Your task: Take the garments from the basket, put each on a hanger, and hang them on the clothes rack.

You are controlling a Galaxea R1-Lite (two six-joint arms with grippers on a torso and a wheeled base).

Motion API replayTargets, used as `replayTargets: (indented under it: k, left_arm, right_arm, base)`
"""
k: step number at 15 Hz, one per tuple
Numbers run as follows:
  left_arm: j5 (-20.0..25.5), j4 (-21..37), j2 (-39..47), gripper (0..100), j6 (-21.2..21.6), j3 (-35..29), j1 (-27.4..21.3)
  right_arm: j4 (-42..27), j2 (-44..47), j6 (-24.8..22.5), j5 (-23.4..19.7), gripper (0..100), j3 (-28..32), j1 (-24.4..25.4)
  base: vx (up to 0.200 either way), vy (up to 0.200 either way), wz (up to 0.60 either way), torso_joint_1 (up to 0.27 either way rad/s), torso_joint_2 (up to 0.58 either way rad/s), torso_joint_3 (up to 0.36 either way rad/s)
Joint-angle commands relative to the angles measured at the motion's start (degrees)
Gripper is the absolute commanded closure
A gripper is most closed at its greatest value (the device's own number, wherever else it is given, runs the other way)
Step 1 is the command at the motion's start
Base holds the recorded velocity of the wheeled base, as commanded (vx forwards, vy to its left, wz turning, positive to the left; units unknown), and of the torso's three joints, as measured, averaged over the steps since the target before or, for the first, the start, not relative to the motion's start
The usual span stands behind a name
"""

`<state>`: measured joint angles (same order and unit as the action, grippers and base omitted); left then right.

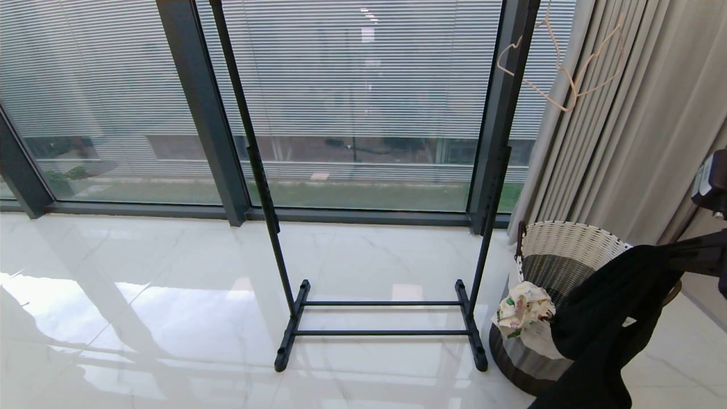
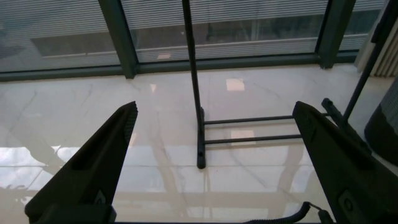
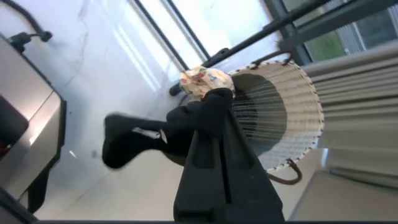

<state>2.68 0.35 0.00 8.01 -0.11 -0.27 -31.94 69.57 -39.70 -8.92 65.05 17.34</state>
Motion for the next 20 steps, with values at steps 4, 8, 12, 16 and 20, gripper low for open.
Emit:
replayTargets:
  k: [4, 8, 12, 16, 20]
  left_arm:
    - [0.92, -0.09, 0.44, 0, 0.08, 0.02, -0.35]
    - [1.1, -0.27, 1.23, 0, -1.07, -1.03, -0.52]
    - [1.54, -8.97, 34.98, 0, -5.2, -20.9, -9.58]
    - [-0.66, -23.91, 70.58, 0, -5.02, -35.4, -17.4]
    - [-2.68, -24.08, 82.35, 0, -5.55, -38.47, -37.0]
  right_arm:
    - [0.04, 1.09, 0.07, -0.31, 100, -2.38, 3.67]
    - [0.04, 0.83, 0.42, -1.71, 100, -2.47, 5.52]
    - [0.3, 1.71, 0.42, -2.68, 100, -2.3, 6.22]
    - [5.48, 2.94, 0.68, -2.94, 100, -2.21, 6.75]
    - [8.47, 5.22, 4.28, -2.59, 100, -1.77, 10.0]
  base:
    - [0.0, 0.0, 0.0, 0.0, 0.0, 0.0]
    - [0.0, 0.0, 0.0, 0.0, 0.0, 0.0]
    - [0.0, 0.0, 0.0, 0.0, 0.0, 0.0]
    - [0.0, 0.0, 0.0, 0.0, 0.0, 0.0]
    - [0.0, 0.0, 0.0, 0.0, 0.0, 0.0]
